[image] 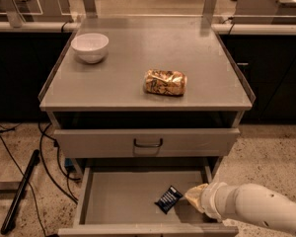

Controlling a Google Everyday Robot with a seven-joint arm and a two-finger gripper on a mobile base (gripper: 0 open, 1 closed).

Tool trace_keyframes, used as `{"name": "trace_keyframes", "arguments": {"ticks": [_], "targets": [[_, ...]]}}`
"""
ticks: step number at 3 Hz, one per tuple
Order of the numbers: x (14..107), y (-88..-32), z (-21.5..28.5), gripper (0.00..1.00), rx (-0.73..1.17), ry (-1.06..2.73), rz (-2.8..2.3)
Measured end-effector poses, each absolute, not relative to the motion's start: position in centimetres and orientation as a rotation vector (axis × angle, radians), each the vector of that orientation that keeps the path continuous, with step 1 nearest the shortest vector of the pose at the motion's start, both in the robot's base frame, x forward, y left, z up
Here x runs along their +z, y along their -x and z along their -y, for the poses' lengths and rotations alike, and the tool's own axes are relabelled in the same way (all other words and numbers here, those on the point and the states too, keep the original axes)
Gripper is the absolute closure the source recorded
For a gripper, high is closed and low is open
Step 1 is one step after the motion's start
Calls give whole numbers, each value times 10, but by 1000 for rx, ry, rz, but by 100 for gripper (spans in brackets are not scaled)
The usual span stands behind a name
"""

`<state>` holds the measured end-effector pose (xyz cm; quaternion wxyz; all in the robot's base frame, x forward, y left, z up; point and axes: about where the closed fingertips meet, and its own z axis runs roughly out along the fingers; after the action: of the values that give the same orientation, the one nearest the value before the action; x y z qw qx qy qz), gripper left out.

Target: Pick rxbar blueberry from middle drawer and place on counter

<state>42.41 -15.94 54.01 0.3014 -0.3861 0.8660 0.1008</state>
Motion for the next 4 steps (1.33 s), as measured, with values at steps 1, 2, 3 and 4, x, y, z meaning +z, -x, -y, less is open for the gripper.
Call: {"name": "trace_keyframes", "arguments": {"ticks": [1,2,3,4], "targets": [[505,-440,147,100,295,986,-2282],[483,-448,137,100,319,970,-2279],[459,-451,129,100,355,963,-2302],[458,-450,128,81,358,964,-2303]]}}
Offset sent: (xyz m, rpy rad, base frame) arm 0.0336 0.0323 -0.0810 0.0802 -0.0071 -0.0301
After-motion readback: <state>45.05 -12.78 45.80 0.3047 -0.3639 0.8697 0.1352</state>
